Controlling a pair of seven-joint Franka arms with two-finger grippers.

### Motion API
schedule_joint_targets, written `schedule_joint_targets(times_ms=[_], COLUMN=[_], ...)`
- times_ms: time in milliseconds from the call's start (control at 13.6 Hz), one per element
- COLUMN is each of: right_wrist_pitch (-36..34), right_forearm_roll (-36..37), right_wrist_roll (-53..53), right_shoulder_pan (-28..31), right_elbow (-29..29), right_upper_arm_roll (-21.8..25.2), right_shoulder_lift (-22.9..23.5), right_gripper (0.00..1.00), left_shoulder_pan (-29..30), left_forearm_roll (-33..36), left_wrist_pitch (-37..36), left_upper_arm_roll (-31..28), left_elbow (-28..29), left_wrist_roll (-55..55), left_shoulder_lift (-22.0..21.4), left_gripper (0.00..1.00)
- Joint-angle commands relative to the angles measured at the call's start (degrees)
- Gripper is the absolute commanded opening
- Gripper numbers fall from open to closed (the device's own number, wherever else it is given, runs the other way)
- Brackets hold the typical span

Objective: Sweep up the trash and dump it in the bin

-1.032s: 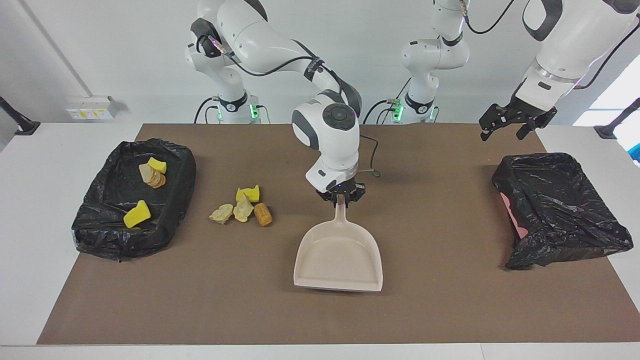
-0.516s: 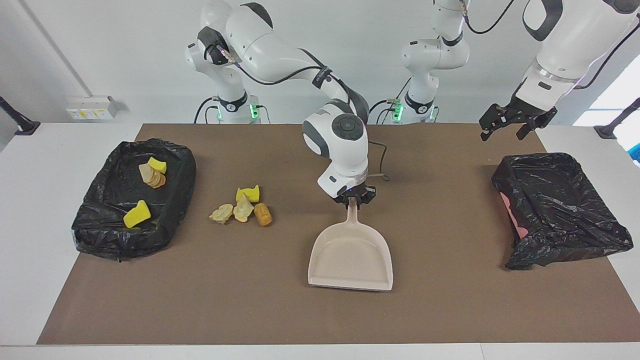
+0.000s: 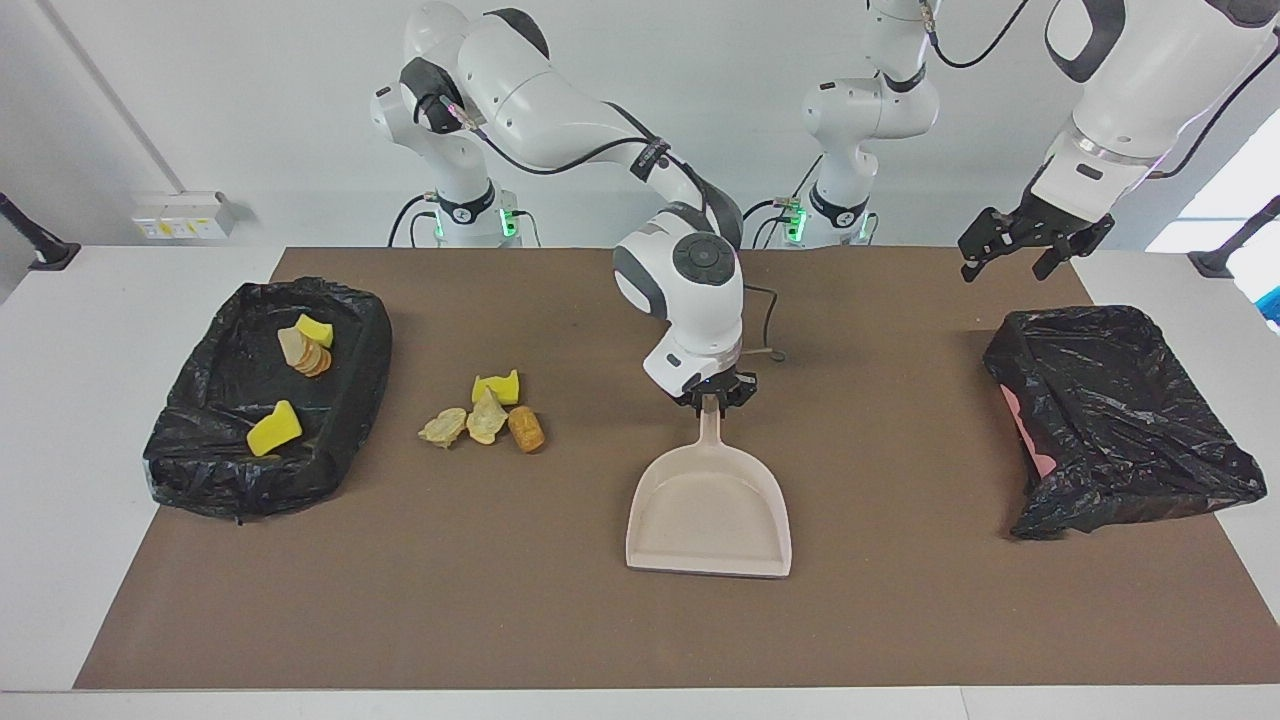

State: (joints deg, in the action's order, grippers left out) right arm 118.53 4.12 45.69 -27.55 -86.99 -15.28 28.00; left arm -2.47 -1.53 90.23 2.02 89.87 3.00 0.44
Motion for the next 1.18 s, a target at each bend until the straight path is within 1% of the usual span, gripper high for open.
schedule_joint_targets(times_ms=[0,147,295,442,516,590,664,737,811,885,958,1032,1106], right_wrist_pitch=[-0.92,-2.6,-2.08,-1.64,-1.55,-0.85,1.5,3.96,6.69,8.8,9.69,9.79,10.31], right_forearm_roll=[-1.57,-3.05,-8.75,-13.85,-15.53,-15.72,-15.9,-16.68,-17.39,-17.39,-17.39,-17.39,-17.39], right_wrist_roll=[1.15,0.54,0.28,0.19,-0.25,-0.43,-0.17,0.1,0.01,-0.08,-0.51,-0.78,-0.95], right_shoulder_pan=[-2.23,-3.99,-6.36,-8.29,-9.7,-10.23,-10.5,-11.63,-13.47,-14.1,-14.45,-14.46,-14.63], right_elbow=[-14.56,-23.09,-29.09,-34.27,-36.47,-38.84,-40.26,-41.67,-44.03,-45.88,-47.46,-47.65,-48.18], right_upper_arm_roll=[0.16,-0.53,-0.72,-0.72,-0.72,-0.72,-0.72,-0.8,-0.72,-0.72,-0.72,-0.72,-0.72], right_shoulder_lift=[-12.75,-20.32,-24.38,-27.72,-28.7,-29.32,-29.41,-28.89,-28.88,-28.88,-29.4,-29.32,-29.15], right_gripper=[1.0,1.0,1.0,1.0,1.0,1.0,1.0,1.0,1.0,1.0,1.0,1.0,0.92], left_shoulder_pan=[-2.61,-5.43,-7.54,-10.7,-12.46,-14.04,-15.01,-17.63,-19.75,-20.81,-22.13,-23.45,-24.5], left_forearm_roll=[-0.93,-0.67,-0.49,-0.14,-0.05,-0.05,0.03,0.04,0.73,1.43,1.53,1.62,1.88], left_wrist_pitch=[3.27,6.52,8.64,10.91,13.19,15.04,15.58,16.11,18.2,20.66,21.64,22.09,23.4], left_upper_arm_roll=[-0.08,-0.08,0.09,0.18,0.09,0.09,0.09,0.09,0.01,0.09,0.09,0.09,0.09], left_elbow=[0.48,-0.04,-0.22,-1.45,-1.37,-1.28,-1.28,-1.36,-1.28,-1.1,-1.01,-1.01,-0.67], left_wrist_roll=[-0.27,-0.27,-0.79,-1.5,-1.33,-1.07,-0.89,0.42,2.69,4.11,5.25,6.31,7.62], left_shoulder_lift=[3.06,5.26,7.46,11.49,12.21,13.18,14.49,16.5,17.66,18.71,19.68,21.26,21.88], left_gripper=[1.0,1.0,1.0,1.0,1.0,1.0,1.0,1.0,1.0,1.0,1.0,1.0,1.0])
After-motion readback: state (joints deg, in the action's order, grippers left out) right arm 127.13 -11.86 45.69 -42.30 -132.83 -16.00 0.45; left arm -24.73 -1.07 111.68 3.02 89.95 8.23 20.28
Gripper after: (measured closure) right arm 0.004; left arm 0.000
